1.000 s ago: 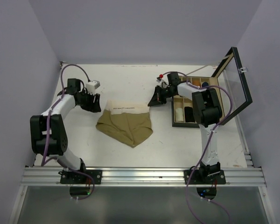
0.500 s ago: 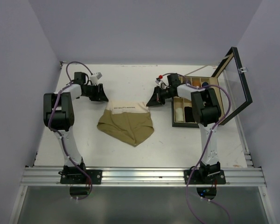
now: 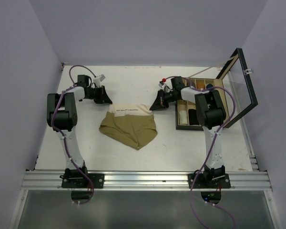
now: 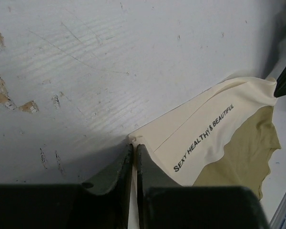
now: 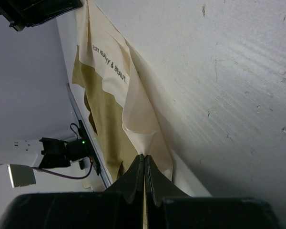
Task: Roll the underwear
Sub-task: Flatten the underwear
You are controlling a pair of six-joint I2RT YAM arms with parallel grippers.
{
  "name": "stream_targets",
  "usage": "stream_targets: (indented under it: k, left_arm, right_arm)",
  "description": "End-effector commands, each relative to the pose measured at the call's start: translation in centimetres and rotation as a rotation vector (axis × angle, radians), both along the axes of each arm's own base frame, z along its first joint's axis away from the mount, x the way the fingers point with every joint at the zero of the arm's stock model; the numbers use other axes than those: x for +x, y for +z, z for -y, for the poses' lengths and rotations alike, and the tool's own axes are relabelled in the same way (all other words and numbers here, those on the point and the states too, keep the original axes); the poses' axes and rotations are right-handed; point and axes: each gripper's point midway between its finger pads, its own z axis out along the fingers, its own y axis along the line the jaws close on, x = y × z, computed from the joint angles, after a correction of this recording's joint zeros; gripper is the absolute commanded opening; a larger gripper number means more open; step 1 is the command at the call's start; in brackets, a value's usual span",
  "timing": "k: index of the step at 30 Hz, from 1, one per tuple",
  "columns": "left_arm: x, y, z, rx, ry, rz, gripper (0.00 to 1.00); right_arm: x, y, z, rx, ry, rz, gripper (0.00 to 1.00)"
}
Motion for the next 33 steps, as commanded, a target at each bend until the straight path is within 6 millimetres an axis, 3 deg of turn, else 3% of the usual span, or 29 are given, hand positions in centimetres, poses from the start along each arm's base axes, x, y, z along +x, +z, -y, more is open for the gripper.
stream_targets:
  k: [1,2,7,10,15,21,24,29,32,33]
  left_arm:
    - [0.8,-0.3,-0.9,0.020,0.027,0.008,0.06]
    - [0.9,0.1,-1.3,0.022,0.032,0.017,0.00]
    - [1.1,4.6,-3.9,0.001,-0.003,0.140,0.00]
    - [0.7,6.2,-5.5,-0.002,-0.017,0.181,0.00]
    - [-0.4,6.6,-5.0,-0.010,-0.062,0.212,0.00]
    - [0.0,8.3,-3.6,-0.020,-0.089,0.275,0.00]
    - [0.7,10.1,-3.5,-0.018,-0.101,0.332,0.00]
    - [2.6,15.9,-3.6,0.012,-0.140,0.494,0.00]
    - [2.6,19.9,-3.5,0.031,-0.159,0.601,0.00]
    - [2.2,21.9,-3.4,0.053,-0.168,0.659,0.00]
  right_arm:
    - [0.5,2.7,-0.1,0.030,0.016,0.077,0.00]
    - [0.6,3.0,0.1,0.032,0.013,0.082,0.00]
    - [2.7,6.4,3.1,0.010,-0.051,0.178,0.00]
    - [3.8,7.1,4.3,-0.012,-0.089,0.206,0.00]
    - [4.0,6.9,3.3,0.019,-0.083,0.193,0.00]
    - [4.0,7.0,1.0,0.044,-0.029,0.204,0.00]
    - [4.4,9.3,0.0,0.057,0.011,0.293,0.00]
    - [4.0,13.9,0.5,0.016,0.144,0.522,0.00]
    - [4.9,17.7,1.6,-0.008,0.141,0.696,0.00]
    - [5.0,20.3,1.7,-0.014,0.138,0.774,0.00]
